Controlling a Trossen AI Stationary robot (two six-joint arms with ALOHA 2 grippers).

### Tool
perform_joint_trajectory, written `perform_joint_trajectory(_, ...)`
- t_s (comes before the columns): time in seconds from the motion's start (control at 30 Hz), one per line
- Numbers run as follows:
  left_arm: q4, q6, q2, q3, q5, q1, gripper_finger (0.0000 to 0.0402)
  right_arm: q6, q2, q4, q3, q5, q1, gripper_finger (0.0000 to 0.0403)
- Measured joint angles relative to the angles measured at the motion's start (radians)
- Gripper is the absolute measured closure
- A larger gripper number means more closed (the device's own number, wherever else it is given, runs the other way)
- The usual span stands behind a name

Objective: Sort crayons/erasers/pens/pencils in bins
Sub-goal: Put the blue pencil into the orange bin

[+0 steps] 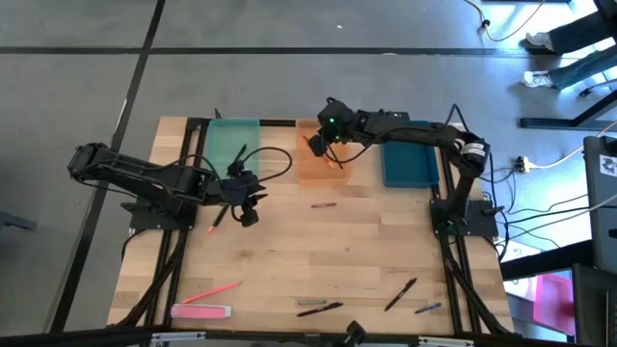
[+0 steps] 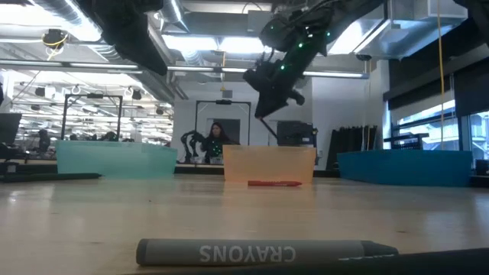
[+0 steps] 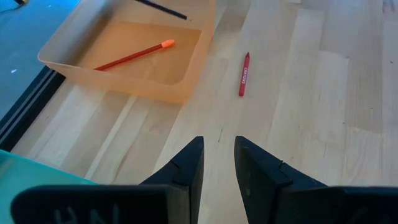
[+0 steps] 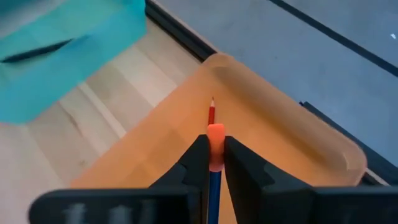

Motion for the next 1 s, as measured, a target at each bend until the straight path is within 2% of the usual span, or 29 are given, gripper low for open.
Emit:
perform_joint_trajectory(0.47, -0.001, 0.000, 0.000, 0.000, 0.000, 0.000, 0.0319, 0.025, 0.079, 0.043, 0.000, 0.000, -0.013, 0.0354)
perform_joint_trajectory(1.0, -0.001, 0.001, 0.000, 0.000, 0.000, 0.000, 0.0319, 0.030, 0.082, 0.044, 0.000, -0.001, -0.013, 0.0354)
